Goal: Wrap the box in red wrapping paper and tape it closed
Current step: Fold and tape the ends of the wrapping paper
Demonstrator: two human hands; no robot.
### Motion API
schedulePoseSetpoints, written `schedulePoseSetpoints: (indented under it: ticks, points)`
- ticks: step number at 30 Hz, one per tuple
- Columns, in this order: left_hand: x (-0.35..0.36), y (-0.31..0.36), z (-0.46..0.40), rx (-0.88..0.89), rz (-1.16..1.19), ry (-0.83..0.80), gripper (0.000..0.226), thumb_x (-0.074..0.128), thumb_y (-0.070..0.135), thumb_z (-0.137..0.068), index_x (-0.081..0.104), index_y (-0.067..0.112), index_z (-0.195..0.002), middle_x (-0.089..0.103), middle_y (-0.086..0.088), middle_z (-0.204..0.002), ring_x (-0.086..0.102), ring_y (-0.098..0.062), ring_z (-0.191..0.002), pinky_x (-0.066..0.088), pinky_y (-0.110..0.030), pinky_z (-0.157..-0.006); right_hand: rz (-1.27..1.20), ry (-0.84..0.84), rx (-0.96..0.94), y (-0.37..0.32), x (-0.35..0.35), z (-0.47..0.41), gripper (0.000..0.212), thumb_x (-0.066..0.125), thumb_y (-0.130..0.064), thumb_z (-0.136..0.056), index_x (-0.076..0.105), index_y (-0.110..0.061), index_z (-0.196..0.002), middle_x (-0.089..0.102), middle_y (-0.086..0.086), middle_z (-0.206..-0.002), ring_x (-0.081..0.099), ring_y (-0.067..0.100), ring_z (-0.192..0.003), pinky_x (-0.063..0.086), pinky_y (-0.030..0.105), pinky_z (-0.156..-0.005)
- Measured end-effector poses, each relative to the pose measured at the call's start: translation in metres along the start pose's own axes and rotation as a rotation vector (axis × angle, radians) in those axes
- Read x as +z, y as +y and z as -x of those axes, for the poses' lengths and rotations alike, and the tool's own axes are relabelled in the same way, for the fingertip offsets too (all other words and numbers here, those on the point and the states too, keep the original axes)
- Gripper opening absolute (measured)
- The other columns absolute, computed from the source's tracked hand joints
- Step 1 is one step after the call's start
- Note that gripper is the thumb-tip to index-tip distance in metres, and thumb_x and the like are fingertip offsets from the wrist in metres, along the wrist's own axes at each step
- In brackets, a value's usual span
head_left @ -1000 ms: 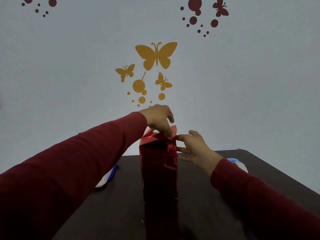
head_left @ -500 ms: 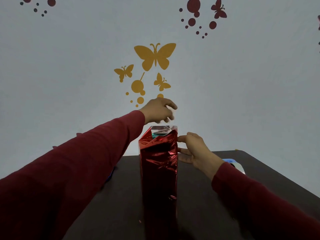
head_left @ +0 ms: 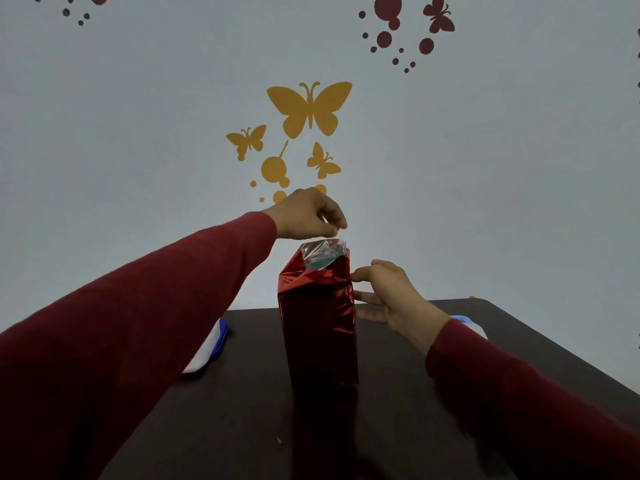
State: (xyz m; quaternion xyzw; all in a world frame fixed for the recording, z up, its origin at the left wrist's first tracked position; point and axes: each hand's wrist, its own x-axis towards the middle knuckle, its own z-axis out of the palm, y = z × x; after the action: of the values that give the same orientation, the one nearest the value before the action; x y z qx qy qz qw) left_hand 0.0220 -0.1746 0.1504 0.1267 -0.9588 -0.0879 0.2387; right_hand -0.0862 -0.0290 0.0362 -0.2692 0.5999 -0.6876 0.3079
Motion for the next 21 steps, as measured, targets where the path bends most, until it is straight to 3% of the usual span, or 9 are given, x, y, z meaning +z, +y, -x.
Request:
schedulePoseSetpoints:
  ticks: [2, 5, 8, 14, 17, 19, 21]
  points:
    - [0.001, 0.0, 0.014, -0.016, 0.067, 0.079, 0.017, 0.077, 0.041, -0.09, 0.079, 0.028, -0.101, 0.075, 0.013, -0.103, 0.065, 0.002, -0.093, 0.052, -0.025, -0.087, 0.013, 0.009, 0.007, 0.001, 0.0, 0.0, 0.071, 0.068, -0.01, -0.091, 0.039, -0.023, -0.154, 0.059, -0.001, -0.133, 0.069, 0.023, -0.11, 0.055, 0.031, -0.053]
    - [0.005, 0.005, 0.031, -0.097, -0.039, -0.124, 0.048, 0.079, 0.068, -0.075, 0.075, 0.033, -0.106, 0.072, 0.013, -0.103, 0.064, -0.004, -0.098, 0.05, -0.025, -0.084, 0.042, 0.036, 0.014, 0.002, 0.001, -0.002, 0.067, 0.075, -0.022, -0.088, 0.046, -0.021, -0.149, 0.057, -0.001, -0.138, 0.068, 0.024, -0.11, 0.055, 0.03, -0.05]
    - [0.01, 0.009, 0.032, -0.09, -0.172, -0.25, 0.04, 0.088, 0.047, -0.076, 0.078, 0.027, -0.11, 0.074, 0.012, -0.096, 0.067, -0.008, -0.091, 0.051, -0.021, -0.076, 0.07, 0.043, 0.03, 0.002, 0.004, -0.002, 0.064, 0.076, -0.029, -0.089, 0.048, -0.02, -0.147, 0.055, 0.001, -0.139, 0.067, 0.023, -0.106, 0.054, 0.028, -0.043]
    - [-0.005, 0.015, 0.025, -0.022, 0.101, -0.081, 0.011, 0.076, 0.024, -0.094, 0.081, 0.016, -0.098, 0.08, 0.004, -0.084, 0.076, -0.009, -0.076, 0.056, -0.025, -0.083, 0.066, 0.029, 0.049, 0.006, 0.005, -0.008, 0.068, 0.076, -0.018, -0.087, 0.047, -0.015, -0.148, 0.055, 0.003, -0.134, 0.066, 0.025, -0.112, 0.056, 0.03, -0.047]
    - [-0.011, 0.018, 0.033, -0.014, 0.157, 0.002, 0.021, 0.075, 0.039, -0.093, 0.078, 0.021, -0.101, 0.079, 0.01, -0.086, 0.076, -0.006, -0.078, 0.056, -0.027, -0.085, 0.058, 0.02, 0.054, 0.005, 0.005, -0.011, 0.067, 0.076, -0.014, -0.085, 0.048, -0.016, -0.146, 0.055, 0.003, -0.133, 0.066, 0.028, -0.113, 0.058, 0.032, -0.048]
    - [-0.012, 0.016, 0.039, -0.059, 0.077, -0.126, 0.045, 0.081, 0.056, -0.081, 0.072, 0.032, -0.119, 0.077, 0.018, -0.098, 0.071, -0.001, -0.093, 0.053, -0.03, -0.094, 0.055, 0.012, 0.058, 0.005, 0.005, -0.013, 0.064, 0.076, -0.016, -0.086, 0.05, -0.018, -0.144, 0.055, 0.002, -0.133, 0.067, 0.028, -0.112, 0.062, 0.038, -0.057]
    - [-0.011, 0.012, 0.047, -0.1, -0.047, -0.289, 0.068, 0.089, 0.054, -0.071, 0.063, 0.037, -0.132, 0.074, 0.019, -0.107, 0.066, 0.001, -0.098, 0.05, -0.028, -0.094, 0.075, 0.008, 0.061, 0.005, 0.005, -0.015, 0.064, 0.079, -0.022, -0.085, 0.051, -0.019, -0.142, 0.056, 0.001, -0.133, 0.067, 0.028, -0.112, 0.063, 0.044, -0.071]
